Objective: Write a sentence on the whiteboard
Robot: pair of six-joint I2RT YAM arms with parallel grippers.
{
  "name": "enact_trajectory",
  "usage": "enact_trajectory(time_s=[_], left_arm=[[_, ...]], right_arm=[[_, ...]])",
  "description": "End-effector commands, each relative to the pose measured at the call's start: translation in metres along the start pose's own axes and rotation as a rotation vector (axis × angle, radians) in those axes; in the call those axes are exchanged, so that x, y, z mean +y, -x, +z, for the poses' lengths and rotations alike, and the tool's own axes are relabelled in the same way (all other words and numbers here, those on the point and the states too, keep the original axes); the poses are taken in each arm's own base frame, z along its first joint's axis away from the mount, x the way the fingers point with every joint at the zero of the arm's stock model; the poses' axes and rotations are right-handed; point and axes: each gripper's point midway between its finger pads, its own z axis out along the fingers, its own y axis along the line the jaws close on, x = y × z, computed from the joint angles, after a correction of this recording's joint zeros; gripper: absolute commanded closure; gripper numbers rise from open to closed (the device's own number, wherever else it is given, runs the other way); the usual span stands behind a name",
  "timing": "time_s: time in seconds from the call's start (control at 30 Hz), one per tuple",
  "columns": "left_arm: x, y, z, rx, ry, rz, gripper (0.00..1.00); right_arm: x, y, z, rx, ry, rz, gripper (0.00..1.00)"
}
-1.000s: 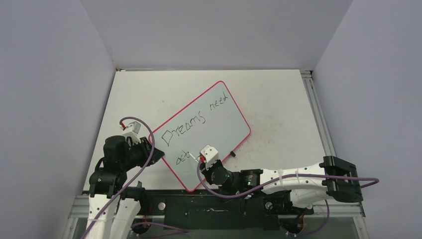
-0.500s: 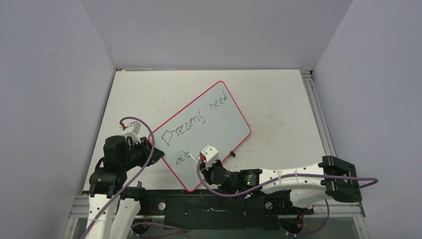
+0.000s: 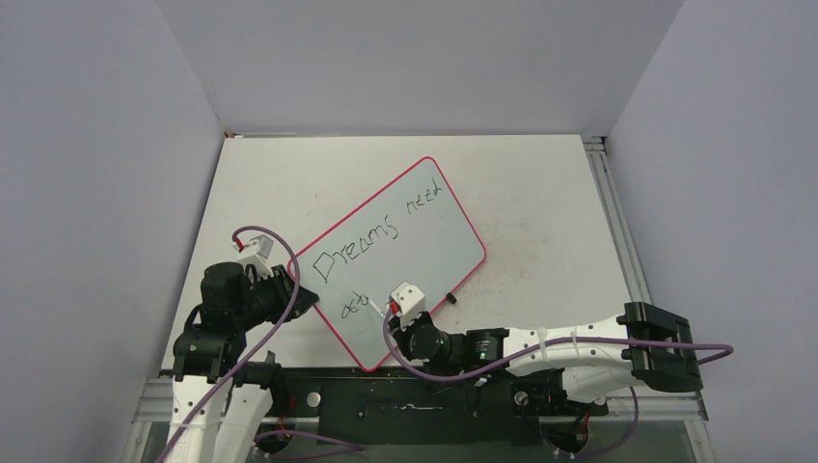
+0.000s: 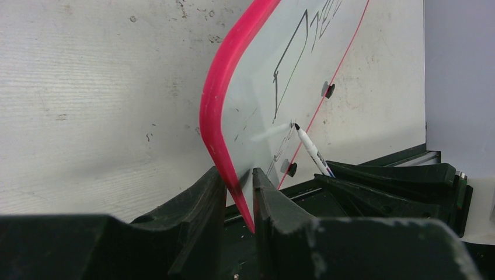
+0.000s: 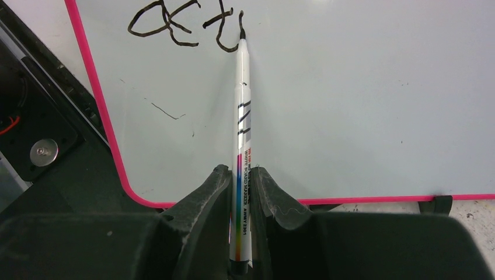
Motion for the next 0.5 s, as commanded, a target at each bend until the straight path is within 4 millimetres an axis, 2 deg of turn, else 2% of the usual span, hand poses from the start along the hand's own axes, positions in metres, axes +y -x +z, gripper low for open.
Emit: enact_trajectory(time_s=[0.0, 0.17, 0.37, 0.47], left_arm=[[-0.002, 0.003, 0.001, -0.001, -0.009, 0.015, 0.78], [-0.001, 0.003, 0.001, 0.000, -0.005, 0.015, 0.78], [-0.001, 0.003, 0.001, -0.001, -0.002, 0.012, 0.78], [0.000, 0.003, 0.001, -0.001, 0.000, 0.011, 0.78]], right_arm=[[0.001, 0.002, -0.007, -0.008, 0.011, 0.014, 0.95], [0.002, 0.009, -0.011, -0.027, 0.016, 0.018, 0.95], [0.002, 0.036, -0.021, -0.103, 0.018, 0.047, 0.95], [0.001, 0.043, -0.019, -0.115, 0.012, 0.039, 0.95]])
